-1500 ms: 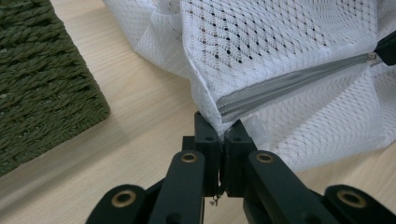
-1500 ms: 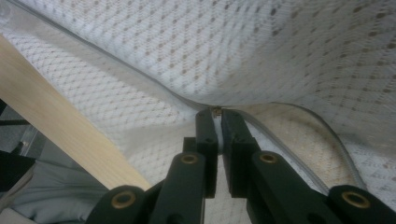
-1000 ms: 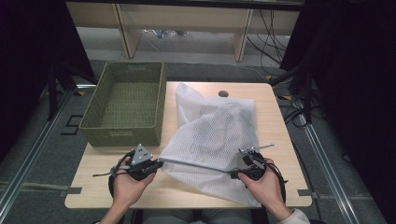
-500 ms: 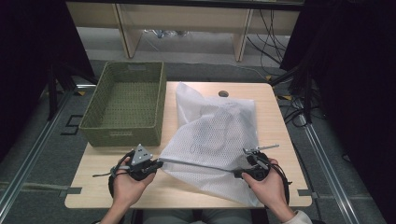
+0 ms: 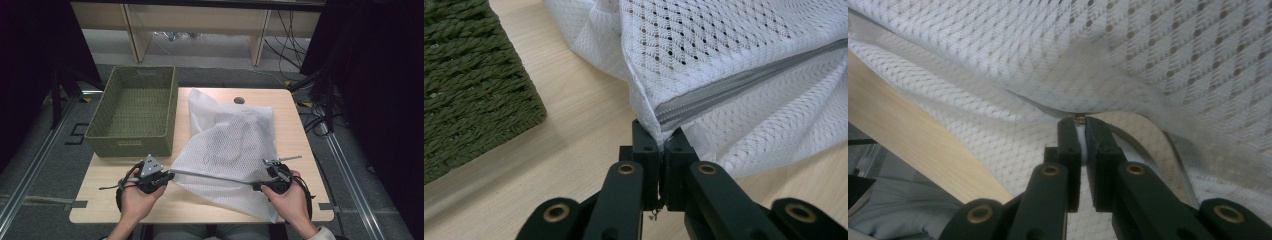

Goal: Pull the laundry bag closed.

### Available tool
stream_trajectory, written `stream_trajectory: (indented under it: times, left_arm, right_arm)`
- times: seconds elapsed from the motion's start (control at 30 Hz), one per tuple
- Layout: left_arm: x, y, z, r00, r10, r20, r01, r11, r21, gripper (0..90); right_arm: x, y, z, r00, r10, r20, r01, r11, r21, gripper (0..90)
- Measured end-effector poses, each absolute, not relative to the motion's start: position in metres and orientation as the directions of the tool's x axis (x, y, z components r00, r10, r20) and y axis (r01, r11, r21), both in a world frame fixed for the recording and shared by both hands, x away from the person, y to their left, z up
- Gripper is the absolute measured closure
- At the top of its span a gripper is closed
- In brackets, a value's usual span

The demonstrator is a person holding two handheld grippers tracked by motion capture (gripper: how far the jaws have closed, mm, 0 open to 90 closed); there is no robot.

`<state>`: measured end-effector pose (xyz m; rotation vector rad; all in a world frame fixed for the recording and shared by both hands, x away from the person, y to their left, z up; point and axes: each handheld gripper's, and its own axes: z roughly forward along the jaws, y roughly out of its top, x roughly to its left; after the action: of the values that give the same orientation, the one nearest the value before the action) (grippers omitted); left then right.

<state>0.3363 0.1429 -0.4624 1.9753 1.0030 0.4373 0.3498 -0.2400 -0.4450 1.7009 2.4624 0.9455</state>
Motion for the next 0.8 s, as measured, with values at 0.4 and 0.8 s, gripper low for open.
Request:
stream_trajectory:
  times: [0.4,0.8]
  left_arm:
    - [0.336,0.144,-0.462,0.604,0.794,-0.063,0.496,-0.314,0.81,87.0]
    - [0.336,0.144,-0.462,0.603,0.795,-0.062,0.497,-0.314,0.809,87.0]
  right_arm:
    - [0.347,-0.245,-0.444,-0.403,0.854,0.329,0.854,0.221,0.472,87.0]
    - [0.345,-0.251,-0.445,-0.377,0.867,0.325,0.865,0.204,0.459,87.0]
